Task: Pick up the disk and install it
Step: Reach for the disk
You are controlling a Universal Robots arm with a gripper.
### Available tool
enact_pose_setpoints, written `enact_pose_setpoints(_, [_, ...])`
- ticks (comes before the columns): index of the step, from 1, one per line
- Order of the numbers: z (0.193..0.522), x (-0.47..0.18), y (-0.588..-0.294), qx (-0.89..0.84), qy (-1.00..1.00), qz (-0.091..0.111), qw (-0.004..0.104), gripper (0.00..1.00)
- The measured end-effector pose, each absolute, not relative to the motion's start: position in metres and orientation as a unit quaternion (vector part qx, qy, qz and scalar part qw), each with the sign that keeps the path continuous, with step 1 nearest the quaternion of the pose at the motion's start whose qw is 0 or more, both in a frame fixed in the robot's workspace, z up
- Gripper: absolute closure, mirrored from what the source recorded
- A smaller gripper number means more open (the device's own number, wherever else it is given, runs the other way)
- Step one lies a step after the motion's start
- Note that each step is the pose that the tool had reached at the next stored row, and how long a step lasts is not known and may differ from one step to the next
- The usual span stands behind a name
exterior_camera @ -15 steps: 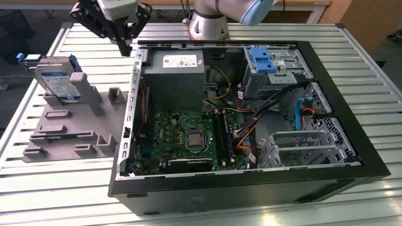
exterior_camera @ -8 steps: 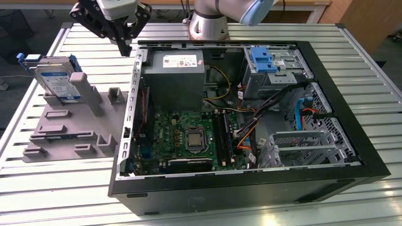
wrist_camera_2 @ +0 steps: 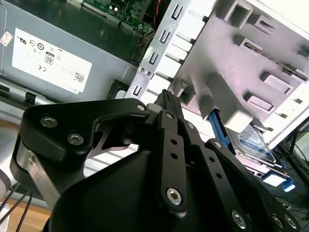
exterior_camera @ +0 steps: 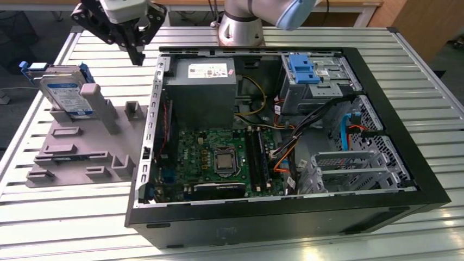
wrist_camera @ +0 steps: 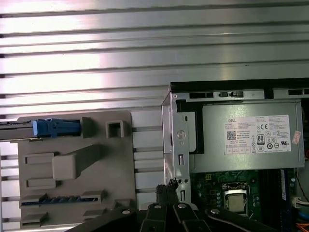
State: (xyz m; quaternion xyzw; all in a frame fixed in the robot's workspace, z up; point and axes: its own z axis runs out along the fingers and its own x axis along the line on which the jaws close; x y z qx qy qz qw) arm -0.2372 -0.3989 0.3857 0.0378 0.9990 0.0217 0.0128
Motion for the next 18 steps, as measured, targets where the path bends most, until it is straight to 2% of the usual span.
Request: enact_pose_setpoints(18, [0.384,-0.278,-0.376,0.038,0.999,0.022,0.013,0.89])
